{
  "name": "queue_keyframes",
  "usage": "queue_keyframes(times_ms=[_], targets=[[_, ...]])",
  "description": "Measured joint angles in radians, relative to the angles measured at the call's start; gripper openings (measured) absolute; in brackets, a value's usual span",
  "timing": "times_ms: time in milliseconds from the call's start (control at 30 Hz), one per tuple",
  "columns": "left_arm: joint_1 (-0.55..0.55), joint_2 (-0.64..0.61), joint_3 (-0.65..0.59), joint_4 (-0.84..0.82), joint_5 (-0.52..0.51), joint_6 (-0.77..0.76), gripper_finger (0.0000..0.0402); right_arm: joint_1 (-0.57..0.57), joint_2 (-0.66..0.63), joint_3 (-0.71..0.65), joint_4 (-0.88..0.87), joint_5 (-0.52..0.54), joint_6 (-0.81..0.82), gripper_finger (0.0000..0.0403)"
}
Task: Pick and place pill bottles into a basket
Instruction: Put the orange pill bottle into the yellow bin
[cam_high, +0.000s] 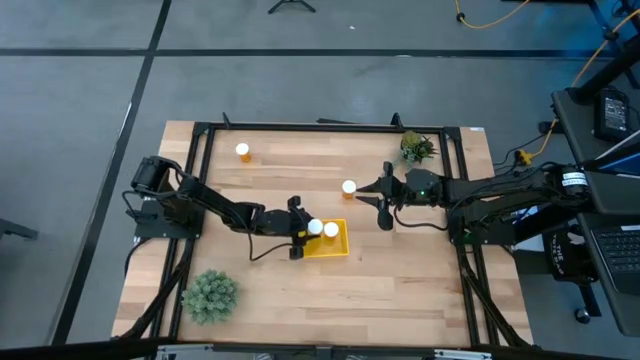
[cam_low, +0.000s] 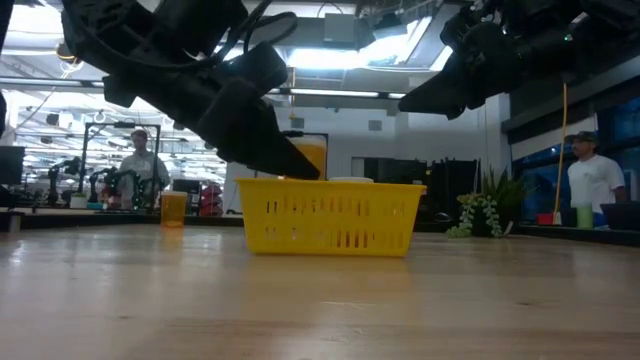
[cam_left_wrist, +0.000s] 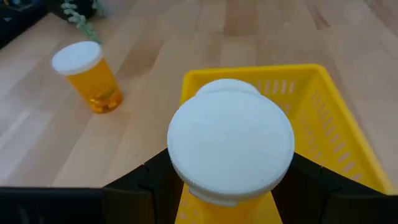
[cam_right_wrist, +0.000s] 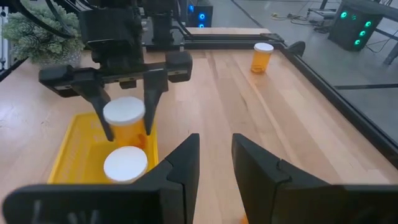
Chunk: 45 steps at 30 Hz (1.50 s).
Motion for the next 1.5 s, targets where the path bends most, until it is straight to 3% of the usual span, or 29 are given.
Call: queue_keyframes(times_ms=[567, 1500], targets=[[0.0, 0.0, 0.0, -0.008, -0.004, -0.009, 0.0239, 0.0, 0.0, 0.001, -0.004, 0.0, 0.001, 0.0099], [-0.008, -0.003, 0.0, 0.013, -0.005, 0.096, 0.0239, 0.0, 0.0, 0.001, -0.007, -0.002, 0.021, 0.0099]])
